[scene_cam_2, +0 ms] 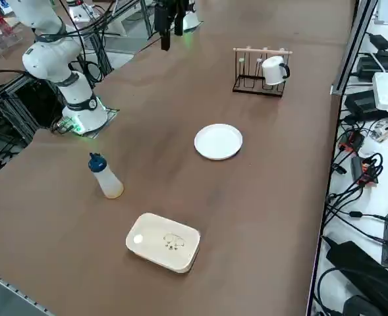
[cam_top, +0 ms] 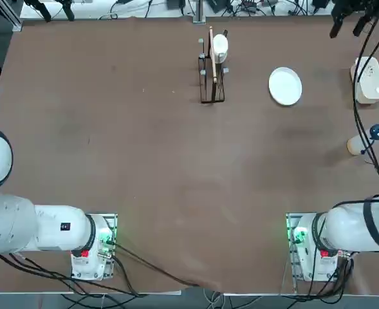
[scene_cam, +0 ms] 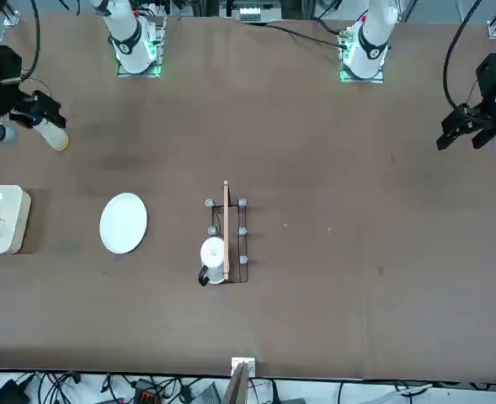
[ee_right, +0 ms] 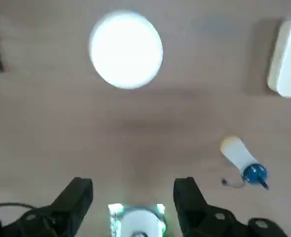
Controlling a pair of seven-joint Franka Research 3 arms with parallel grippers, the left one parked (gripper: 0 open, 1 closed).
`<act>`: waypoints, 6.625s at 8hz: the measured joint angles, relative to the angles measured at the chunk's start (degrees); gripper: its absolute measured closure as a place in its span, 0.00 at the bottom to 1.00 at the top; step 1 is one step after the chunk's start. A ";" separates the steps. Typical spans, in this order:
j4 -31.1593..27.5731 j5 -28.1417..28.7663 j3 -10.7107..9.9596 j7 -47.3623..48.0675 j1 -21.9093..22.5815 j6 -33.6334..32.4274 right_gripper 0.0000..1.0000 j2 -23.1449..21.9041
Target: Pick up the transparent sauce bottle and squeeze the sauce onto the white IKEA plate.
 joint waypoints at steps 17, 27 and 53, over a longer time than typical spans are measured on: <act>-27.57 -45.67 0.23 127.93 5.93 -1.93 0.00 22.70; -28.65 -55.58 -0.19 156.01 -1.91 3.28 0.01 37.37; 8.21 -30.30 5.80 110.08 16.56 11.07 0.48 36.74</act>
